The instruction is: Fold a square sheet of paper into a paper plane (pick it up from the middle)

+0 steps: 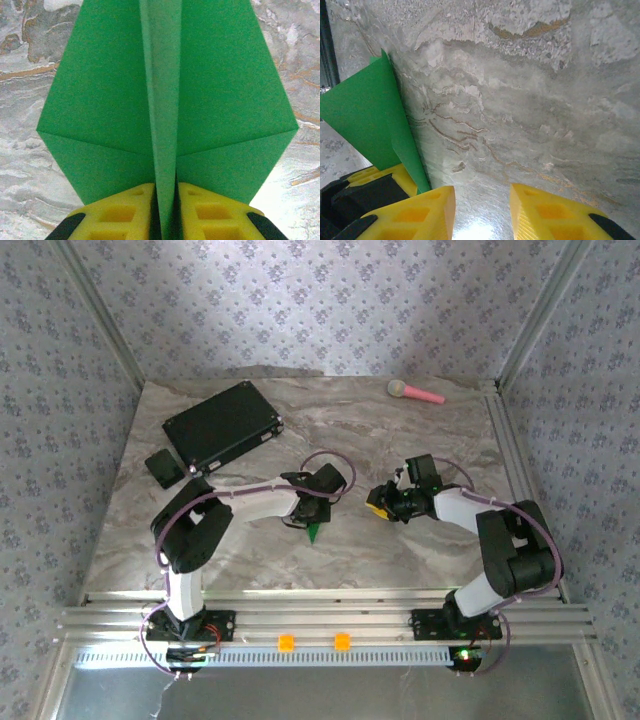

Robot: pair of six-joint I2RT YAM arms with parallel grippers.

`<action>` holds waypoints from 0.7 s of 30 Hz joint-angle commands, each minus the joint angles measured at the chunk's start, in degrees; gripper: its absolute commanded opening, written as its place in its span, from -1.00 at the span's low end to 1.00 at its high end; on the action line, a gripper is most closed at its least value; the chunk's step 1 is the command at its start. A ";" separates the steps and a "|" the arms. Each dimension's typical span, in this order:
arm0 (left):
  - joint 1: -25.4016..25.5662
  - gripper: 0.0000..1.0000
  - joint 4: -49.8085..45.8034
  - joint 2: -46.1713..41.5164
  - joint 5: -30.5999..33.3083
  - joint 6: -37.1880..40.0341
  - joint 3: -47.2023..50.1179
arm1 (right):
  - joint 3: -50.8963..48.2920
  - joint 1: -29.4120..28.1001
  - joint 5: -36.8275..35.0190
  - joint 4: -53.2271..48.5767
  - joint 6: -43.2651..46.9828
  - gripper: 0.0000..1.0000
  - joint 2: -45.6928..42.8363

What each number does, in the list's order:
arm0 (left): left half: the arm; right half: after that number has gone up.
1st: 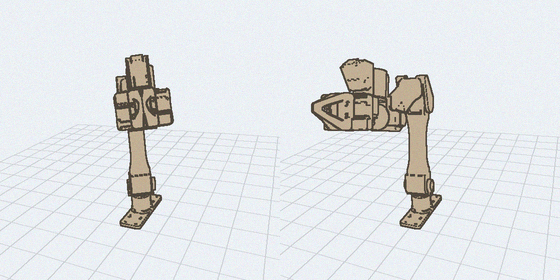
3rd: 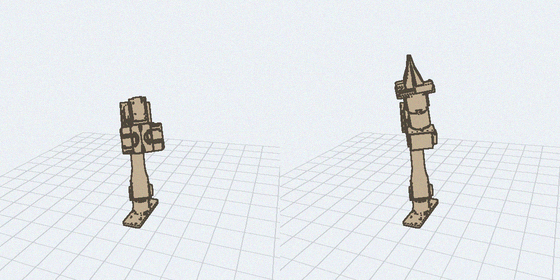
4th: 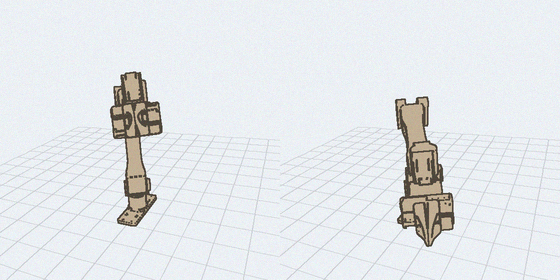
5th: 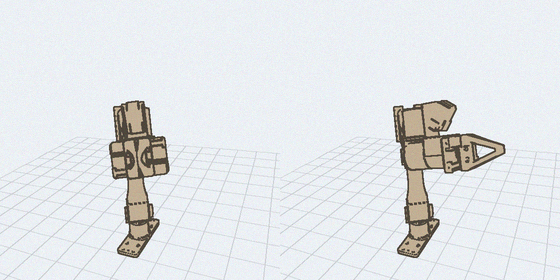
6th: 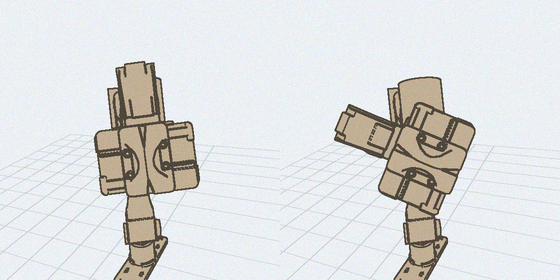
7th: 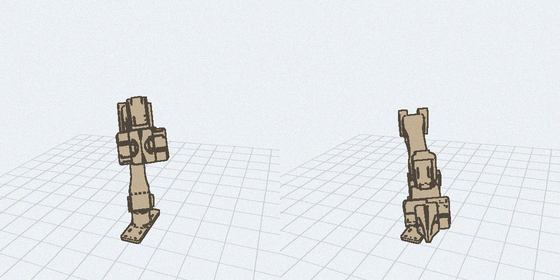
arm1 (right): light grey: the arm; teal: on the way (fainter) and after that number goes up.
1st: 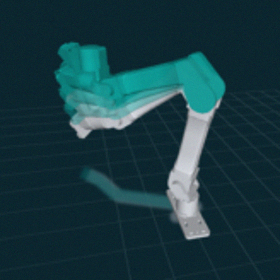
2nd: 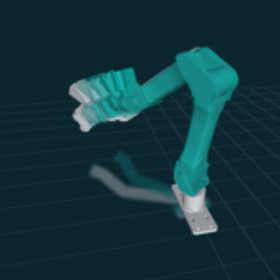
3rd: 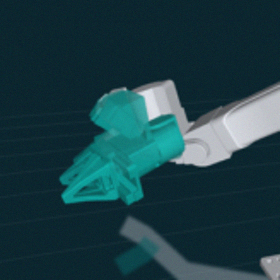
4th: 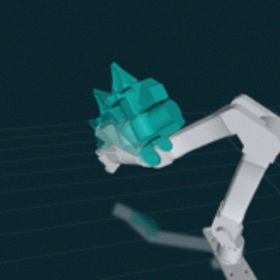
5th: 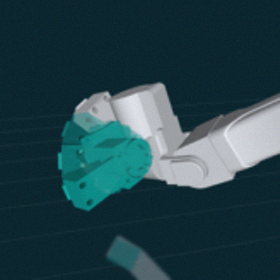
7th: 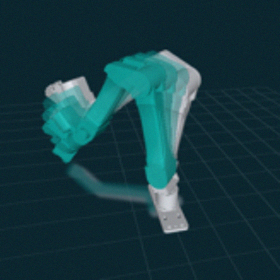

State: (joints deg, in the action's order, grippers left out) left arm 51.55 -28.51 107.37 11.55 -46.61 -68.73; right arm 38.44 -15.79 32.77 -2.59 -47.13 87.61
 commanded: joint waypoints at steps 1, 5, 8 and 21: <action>0.39 -0.59 -1.67 0.72 1.56 -0.23 1.18 | 1.20 -0.47 -0.08 0.12 -0.28 -0.29 0.98; 0.48 -0.55 -1.98 1.00 2.08 -0.72 1.90 | 1.46 -0.58 0.26 0.20 -0.32 -0.28 1.46; 0.64 -0.50 -2.12 1.17 2.26 -1.58 2.71 | 1.56 -0.58 0.24 0.00 -0.07 -0.27 1.42; 3.36 -0.19 -1.32 2.77 2.31 -5.25 3.67 | 1.55 -0.15 0.35 -1.09 0.58 -0.22 0.37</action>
State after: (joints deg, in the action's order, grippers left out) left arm 54.02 -28.14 107.46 15.77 -50.13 -66.78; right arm 38.85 -16.05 32.80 -2.61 -47.11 88.53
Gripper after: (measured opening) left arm 0.399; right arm 0.388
